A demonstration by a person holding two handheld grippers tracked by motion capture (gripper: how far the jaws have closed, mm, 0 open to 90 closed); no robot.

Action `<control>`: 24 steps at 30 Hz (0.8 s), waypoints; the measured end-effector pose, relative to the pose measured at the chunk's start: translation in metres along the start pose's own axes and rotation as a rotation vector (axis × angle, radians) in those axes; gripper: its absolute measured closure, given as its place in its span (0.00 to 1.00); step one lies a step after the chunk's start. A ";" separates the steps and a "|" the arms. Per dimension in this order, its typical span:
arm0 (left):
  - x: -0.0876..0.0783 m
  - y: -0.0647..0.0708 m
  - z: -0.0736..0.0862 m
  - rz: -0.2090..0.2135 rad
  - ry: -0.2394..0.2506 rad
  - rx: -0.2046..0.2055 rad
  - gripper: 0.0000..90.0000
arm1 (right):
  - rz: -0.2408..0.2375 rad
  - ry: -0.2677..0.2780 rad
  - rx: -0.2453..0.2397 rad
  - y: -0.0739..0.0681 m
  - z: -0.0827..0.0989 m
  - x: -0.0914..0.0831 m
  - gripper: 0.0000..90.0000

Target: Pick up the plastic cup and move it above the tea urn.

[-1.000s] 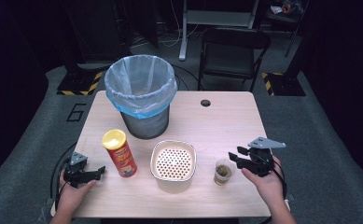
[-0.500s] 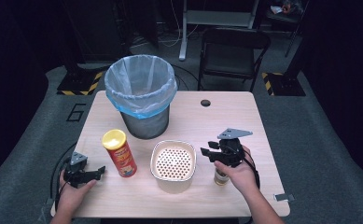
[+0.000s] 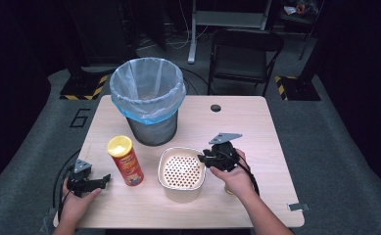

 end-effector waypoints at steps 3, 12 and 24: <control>0.000 0.000 0.000 0.000 0.000 0.000 0.13 | -0.001 -0.014 -0.005 -0.001 0.000 0.003 0.79; 0.000 0.000 0.000 0.000 0.000 0.000 0.13 | 0.021 -0.029 -0.046 0.002 0.004 -0.008 0.87; 0.000 0.000 0.000 0.000 0.000 0.000 0.13 | -0.013 -0.017 -0.035 0.014 0.019 -0.027 0.88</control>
Point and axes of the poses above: each handheld gripper's, and its own axes: x roughly forward along the jaws, z roughly out of its underside, y roughly to its right, the point moved 2 cm from there along x, roughly forward along the jaws, and after that the axes turned 3 degrees about x, right-handed, at the moved point
